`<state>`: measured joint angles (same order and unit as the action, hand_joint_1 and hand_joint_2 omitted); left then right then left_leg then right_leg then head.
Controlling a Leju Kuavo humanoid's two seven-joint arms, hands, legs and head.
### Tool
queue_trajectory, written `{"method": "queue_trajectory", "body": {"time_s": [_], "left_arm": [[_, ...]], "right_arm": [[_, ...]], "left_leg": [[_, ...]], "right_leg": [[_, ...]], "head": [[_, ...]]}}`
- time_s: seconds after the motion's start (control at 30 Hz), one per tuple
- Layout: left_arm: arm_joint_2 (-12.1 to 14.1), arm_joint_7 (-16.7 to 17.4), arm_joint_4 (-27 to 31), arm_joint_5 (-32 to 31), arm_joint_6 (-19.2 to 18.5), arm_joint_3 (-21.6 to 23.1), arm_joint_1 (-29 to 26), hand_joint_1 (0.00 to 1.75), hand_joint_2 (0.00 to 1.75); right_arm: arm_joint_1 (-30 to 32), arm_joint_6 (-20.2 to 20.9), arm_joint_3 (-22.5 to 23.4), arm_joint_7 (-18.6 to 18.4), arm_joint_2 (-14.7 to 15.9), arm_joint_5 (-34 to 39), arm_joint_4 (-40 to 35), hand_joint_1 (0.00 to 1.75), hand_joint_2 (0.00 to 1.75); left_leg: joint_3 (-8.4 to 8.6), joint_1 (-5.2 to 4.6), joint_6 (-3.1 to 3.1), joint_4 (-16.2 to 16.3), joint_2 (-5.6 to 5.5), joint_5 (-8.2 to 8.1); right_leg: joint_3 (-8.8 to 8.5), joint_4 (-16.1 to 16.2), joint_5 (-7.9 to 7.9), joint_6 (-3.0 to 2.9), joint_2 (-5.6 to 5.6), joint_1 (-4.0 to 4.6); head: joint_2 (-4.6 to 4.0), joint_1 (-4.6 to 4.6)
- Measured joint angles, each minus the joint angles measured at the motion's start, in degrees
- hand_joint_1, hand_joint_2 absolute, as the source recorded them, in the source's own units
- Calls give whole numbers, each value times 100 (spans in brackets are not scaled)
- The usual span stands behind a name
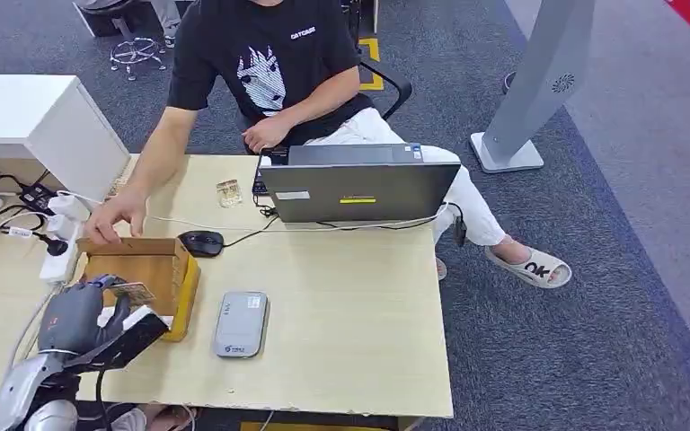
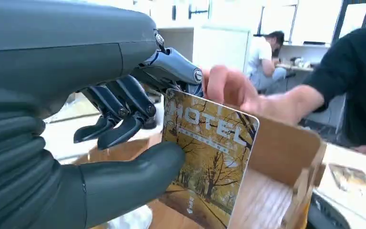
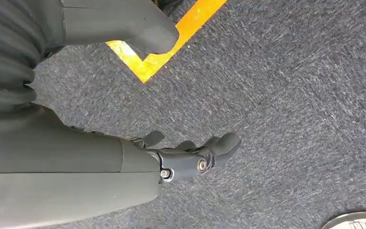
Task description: Pass the card to the sensor for recognition and then transmit it.
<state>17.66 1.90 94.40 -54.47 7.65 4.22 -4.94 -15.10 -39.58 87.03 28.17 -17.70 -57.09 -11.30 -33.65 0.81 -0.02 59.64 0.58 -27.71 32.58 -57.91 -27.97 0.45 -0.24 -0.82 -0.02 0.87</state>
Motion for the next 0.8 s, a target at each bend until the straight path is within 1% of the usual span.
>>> {"method": "queue_trajectory", "body": {"time_s": [0.13, 0.27, 0.6, 0.63, 0.67, 0.7, 0.73, 0.8], "left_arm": [[-30, -4, 35, -11, 48, -57, 42, 175, 175], [-48, -15, 39, -35, 79, -66, 37, 175, 175], [-52, -15, 46, -39, 88, -70, 38, 175, 175], [-79, -13, 50, -173, 160, -72, 55, 175, 175], [-90, 173, 96, -896, 694, -96, 148, 175, 175], [-81, 302, 96, -1379, 998, -140, 235, 175, 175], [-72, 367, 96, -1621, 1151, -186, 322, 175, 175], [-7, 448, 96, -1805, 1207, -271, 528, 175, 175]], "right_arm": [[1, -2, 0, -68, 2, -96, -7, 0, 175], [1, -2, 0, 33, 2, 9, 0, 0, 175], [1, -2, 0, 35, 2, 13, 0, 0, 175], [1, -2, 0, 2, 2, -7, 0, 0, 175], [0, -2, 0, -79, 2, -72, -20, 0, 175], [-1, -2, 0, -77, 2, -79, -28, 0, 175], [-1, -2, 0, -77, 2, -87, -33, 0, 175], [-2, -2, 0, -109, 2, -163, -41, 0, 175]], "left_leg": [[0, 0, 2, 0, 3, 1], [-1, 0, 2, 0, 0, 1], [-1, 0, 2, 0, 1, 1], [0, 0, 2, 0, 1, 2], [0, 0, 2, 1, 0, 2], [0, 0, 2, 1, -2, 2], [0, 0, 2, 1, -2, 3], [1, 1, 2, 1, -2, 3]], "right_leg": [[0, 0, 0, 0, 1, 0], [0, 0, 0, 0, -1, 0], [1, 0, 0, 0, 0, 0], [0, 0, 0, 0, 0, 0], [1, 0, 0, 0, -1, 0], [0, 0, 1, 1, -2, 0], [0, -1, 1, 1, -2, 0], [-1, -2, 2, 0, -2, 1]], "head": [[0, 2], [0, 2], [0, 0], [0, 0], [0, 0], [0, 0], [0, 0], [0, -2]]}}
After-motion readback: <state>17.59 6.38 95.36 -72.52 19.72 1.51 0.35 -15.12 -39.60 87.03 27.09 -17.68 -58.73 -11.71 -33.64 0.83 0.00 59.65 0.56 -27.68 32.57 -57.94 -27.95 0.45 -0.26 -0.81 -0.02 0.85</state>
